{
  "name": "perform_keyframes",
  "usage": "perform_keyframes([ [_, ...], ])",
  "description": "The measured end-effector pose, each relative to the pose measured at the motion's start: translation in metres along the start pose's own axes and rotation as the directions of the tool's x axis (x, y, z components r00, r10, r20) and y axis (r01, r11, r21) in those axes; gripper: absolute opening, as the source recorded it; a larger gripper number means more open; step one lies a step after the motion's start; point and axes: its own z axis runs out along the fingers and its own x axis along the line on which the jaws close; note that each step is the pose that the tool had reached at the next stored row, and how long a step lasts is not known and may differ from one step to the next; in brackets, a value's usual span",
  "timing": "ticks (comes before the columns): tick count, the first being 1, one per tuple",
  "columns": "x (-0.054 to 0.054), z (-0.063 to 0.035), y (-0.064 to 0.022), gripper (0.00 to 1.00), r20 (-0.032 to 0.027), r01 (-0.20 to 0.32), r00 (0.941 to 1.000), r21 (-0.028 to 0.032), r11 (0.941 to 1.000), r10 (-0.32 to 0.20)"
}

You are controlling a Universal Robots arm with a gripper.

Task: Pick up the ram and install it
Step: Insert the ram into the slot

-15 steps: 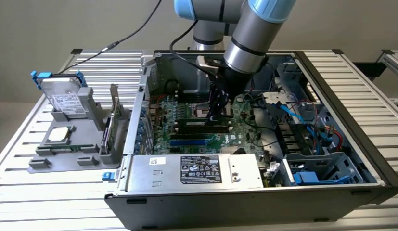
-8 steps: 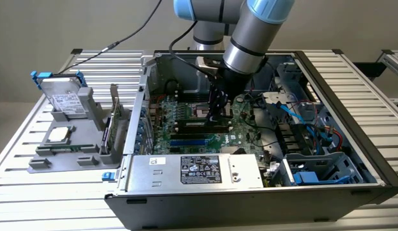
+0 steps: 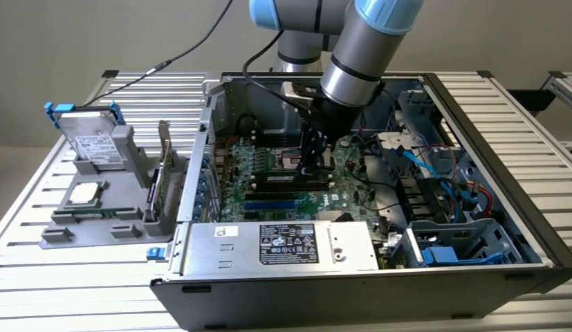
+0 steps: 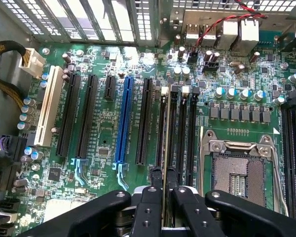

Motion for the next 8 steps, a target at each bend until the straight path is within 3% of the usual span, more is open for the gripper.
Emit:
perform_keyframes([
  [8,0.0017,0.0001,0.0000,0.14,0.0005,-0.002,1.0000,0.0014,1.0000,0.002],
])
